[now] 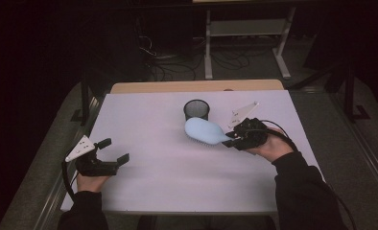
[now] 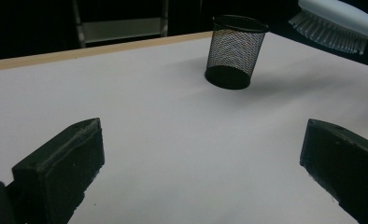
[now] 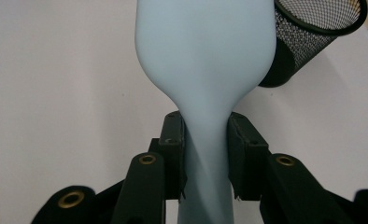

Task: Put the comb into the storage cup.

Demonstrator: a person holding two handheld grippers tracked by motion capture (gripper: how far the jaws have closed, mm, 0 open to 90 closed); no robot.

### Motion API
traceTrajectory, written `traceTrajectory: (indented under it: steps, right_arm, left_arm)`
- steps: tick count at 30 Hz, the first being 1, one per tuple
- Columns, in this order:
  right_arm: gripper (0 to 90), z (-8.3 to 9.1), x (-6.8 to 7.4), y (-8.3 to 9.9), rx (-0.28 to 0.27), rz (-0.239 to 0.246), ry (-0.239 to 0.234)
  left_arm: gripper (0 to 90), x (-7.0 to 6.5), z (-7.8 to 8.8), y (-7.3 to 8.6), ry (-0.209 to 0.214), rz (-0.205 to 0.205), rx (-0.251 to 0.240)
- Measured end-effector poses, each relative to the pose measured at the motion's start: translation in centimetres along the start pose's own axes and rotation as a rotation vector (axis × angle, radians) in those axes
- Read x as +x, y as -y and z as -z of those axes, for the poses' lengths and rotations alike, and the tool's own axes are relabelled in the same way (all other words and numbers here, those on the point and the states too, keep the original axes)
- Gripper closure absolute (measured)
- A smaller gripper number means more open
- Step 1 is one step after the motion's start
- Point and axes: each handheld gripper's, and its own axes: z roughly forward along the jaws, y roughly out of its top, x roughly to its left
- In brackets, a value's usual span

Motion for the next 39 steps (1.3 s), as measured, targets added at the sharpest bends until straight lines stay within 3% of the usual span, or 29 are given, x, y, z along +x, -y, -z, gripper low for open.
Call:
traceTrajectory:
  steps: [11,19,27,39]
  right_arm:
    - [68.8,0.5,-0.1,-1.4,-0.034,0.011,0.022]
    - [68.8,1.2,0.0,-2.9,-0.043,0.029,0.041]
    - [68.8,1.9,0.1,-4.1,-0.068,0.044,0.059]
    - [68.7,2.7,0.1,-5.6,-0.108,0.065,0.071]
  left_arm:
    - [0.0,-1.3,-0.5,-1.0,0.042,-0.044,0.033]
    - [0.0,-1.7,-0.8,-2.1,0.064,-0.05,0.03]
    - [0.0,-2.3,-1.6,-3.7,0.092,-0.029,-0.004]
    - [0.0,-3.6,-3.3,-6.6,0.175,-0.017,-0.013]
